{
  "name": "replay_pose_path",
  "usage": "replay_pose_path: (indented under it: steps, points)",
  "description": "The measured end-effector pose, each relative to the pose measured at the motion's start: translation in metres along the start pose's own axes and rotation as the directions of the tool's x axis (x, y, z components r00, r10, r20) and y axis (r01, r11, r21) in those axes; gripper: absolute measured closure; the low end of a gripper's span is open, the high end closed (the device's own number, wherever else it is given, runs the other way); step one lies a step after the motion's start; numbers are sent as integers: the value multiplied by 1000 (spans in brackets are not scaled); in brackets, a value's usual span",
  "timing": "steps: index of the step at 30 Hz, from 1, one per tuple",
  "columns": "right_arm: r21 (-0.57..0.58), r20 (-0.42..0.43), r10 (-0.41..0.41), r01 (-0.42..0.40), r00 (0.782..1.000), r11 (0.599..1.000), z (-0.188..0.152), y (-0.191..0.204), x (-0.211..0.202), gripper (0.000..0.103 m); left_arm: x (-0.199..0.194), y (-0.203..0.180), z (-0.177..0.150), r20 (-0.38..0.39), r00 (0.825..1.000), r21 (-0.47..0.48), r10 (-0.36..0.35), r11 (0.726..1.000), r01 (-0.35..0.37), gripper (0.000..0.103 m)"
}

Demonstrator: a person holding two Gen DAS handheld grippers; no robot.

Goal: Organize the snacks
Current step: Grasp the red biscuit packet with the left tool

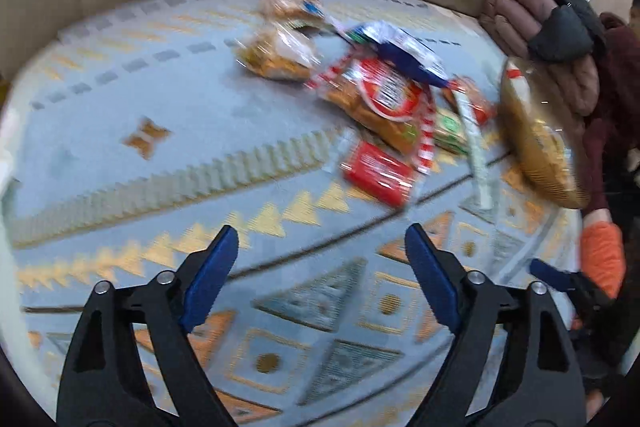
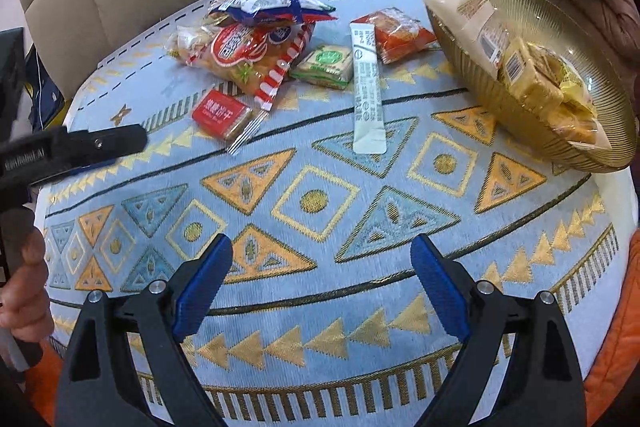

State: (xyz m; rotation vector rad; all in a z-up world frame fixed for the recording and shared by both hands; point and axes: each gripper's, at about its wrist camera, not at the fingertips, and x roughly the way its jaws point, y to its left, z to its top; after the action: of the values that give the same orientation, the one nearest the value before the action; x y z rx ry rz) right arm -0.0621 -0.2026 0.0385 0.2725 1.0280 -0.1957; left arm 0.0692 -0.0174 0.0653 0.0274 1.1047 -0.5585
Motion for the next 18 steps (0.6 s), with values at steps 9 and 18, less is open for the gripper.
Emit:
replay_pose_path:
  steps: [9,18]
  points:
    - [76,30,19,-22,999,997,6,-23,-15,13,52,-7,24,-85,985,-298,-147,948,116,32]
    - [128,39,57,-62,998,990,11,-36,-20,13,79,-30,39,-85,995,-326,52,942,-77,33]
